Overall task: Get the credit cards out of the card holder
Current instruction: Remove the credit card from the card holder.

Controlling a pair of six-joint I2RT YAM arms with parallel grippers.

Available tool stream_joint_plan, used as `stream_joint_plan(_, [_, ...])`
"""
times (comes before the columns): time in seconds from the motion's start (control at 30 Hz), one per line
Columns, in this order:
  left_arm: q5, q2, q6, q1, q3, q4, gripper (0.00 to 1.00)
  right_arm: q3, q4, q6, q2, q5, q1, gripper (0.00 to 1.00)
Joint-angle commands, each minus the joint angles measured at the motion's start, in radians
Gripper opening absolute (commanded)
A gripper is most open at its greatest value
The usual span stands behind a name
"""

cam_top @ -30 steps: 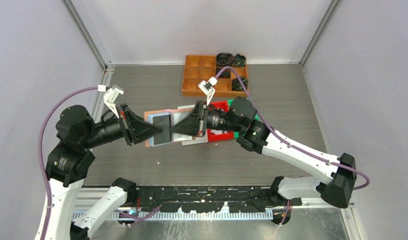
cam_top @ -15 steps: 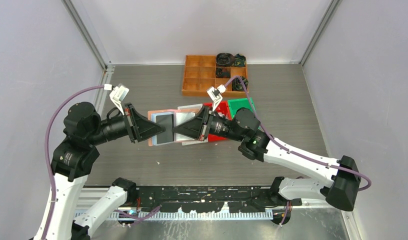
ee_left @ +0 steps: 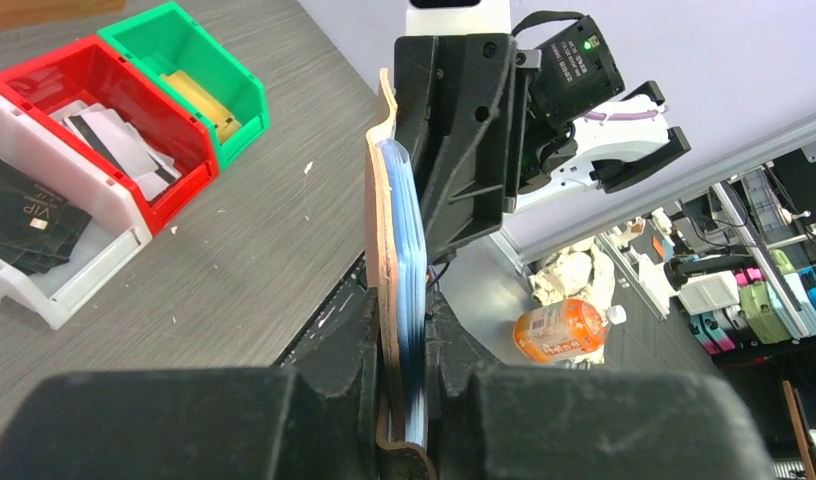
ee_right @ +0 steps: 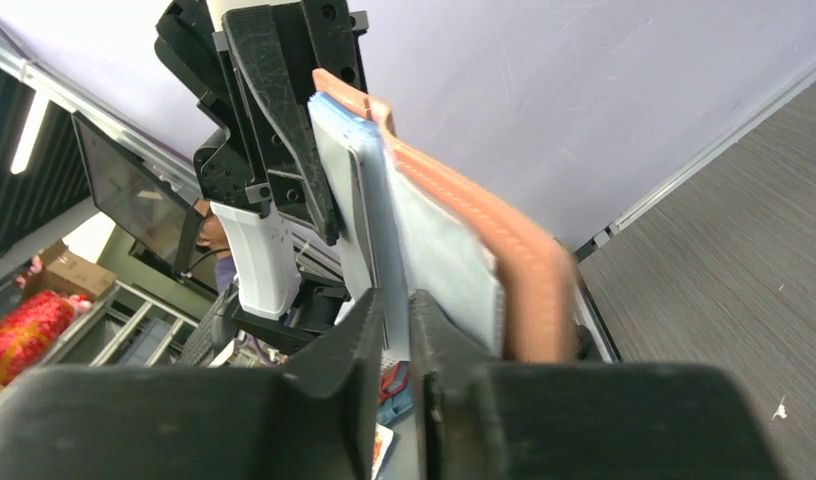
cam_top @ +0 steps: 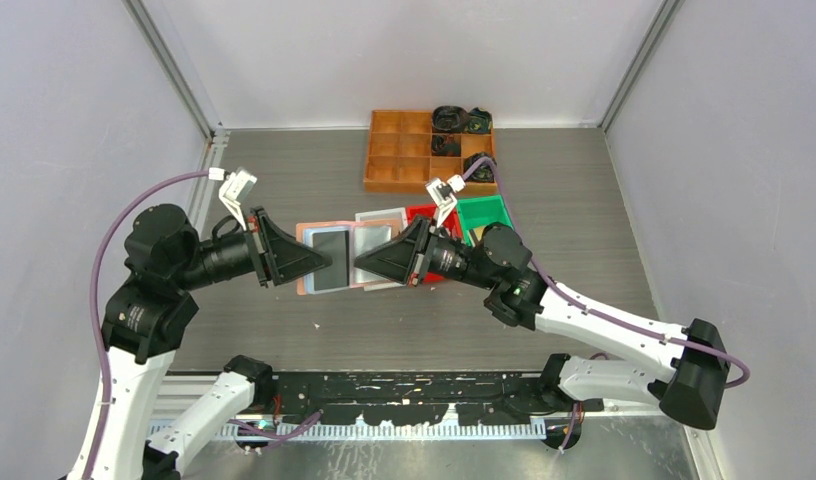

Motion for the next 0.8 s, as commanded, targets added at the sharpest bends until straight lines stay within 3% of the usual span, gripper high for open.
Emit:
stream_joint_plan(0.0, [0.054,-0.01,-0.025,-0.007,0.027,0.093,0.05,0.068,0.052,0.008,0.026,-0.023,-0.005,0.29])
stream_joint_plan(0.07, [0.047,-0.01,-0.013,-0.007,0.025,0.085,0.05,0.1,0.045,0.004,0.047,-0.035,-0.006,0.34])
stream_joint_plan(0.23, [0.031,-0.012,0.01,-0.008,0.028,0.067,0.04,0.158,0.013,-0.015,0.078,-0.069,-0.005,0.36])
stream_joint_plan(0.57, [0.001,-0.005,0.057,-0.008,0.018,0.045,0.05,0.228,-0.004,-0.042,0.144,-0.1,0.031,0.27])
stream_joint_plan(0.7, [0.002,0.007,0.054,-0.007,0.017,0.051,0.08,0.266,-0.128,-0.102,0.163,-0.027,0.051,0.14])
stream_joint_plan(0.77, [0.015,0.007,0.055,-0.007,0.024,0.047,0.12,0.237,-0.109,-0.101,0.149,0.007,0.049,0.06])
